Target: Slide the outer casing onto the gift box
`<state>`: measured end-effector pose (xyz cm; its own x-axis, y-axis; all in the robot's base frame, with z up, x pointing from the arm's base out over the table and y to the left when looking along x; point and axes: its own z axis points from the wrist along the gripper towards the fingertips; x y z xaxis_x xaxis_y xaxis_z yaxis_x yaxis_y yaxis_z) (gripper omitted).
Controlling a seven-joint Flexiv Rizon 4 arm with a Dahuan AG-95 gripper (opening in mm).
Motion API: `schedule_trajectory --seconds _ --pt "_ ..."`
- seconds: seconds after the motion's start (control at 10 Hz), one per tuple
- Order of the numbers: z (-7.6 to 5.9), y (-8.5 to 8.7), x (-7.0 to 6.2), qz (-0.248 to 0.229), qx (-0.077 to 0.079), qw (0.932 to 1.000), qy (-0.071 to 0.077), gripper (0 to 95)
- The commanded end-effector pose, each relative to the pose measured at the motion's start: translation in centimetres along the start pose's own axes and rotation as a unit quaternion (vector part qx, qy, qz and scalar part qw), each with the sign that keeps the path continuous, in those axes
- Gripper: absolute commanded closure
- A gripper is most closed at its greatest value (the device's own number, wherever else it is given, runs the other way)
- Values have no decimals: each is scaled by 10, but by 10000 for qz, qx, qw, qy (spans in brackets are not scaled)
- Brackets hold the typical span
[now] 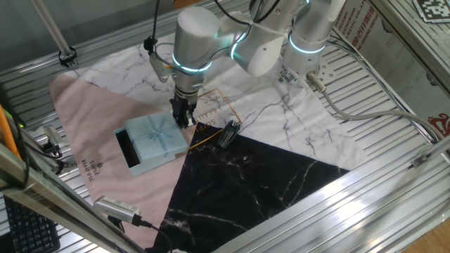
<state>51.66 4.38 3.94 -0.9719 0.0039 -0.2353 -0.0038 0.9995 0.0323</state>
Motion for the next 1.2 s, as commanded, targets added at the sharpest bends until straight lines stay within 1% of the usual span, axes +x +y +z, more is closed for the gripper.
schedule_trajectory --seconds 0.1,0.4,0.5,0.7,1.2 --pt "1 0 -3 -2 -33 10000 -5 950" --pt "2 3 -9 36 -26 10000 -21 950" --pt "3 5 -14 62 -27 10000 -15 950" --pt "0 5 -22 78 -37 10000 -1 950" --pt "-5 4 -37 100 -54 9999 18 950"
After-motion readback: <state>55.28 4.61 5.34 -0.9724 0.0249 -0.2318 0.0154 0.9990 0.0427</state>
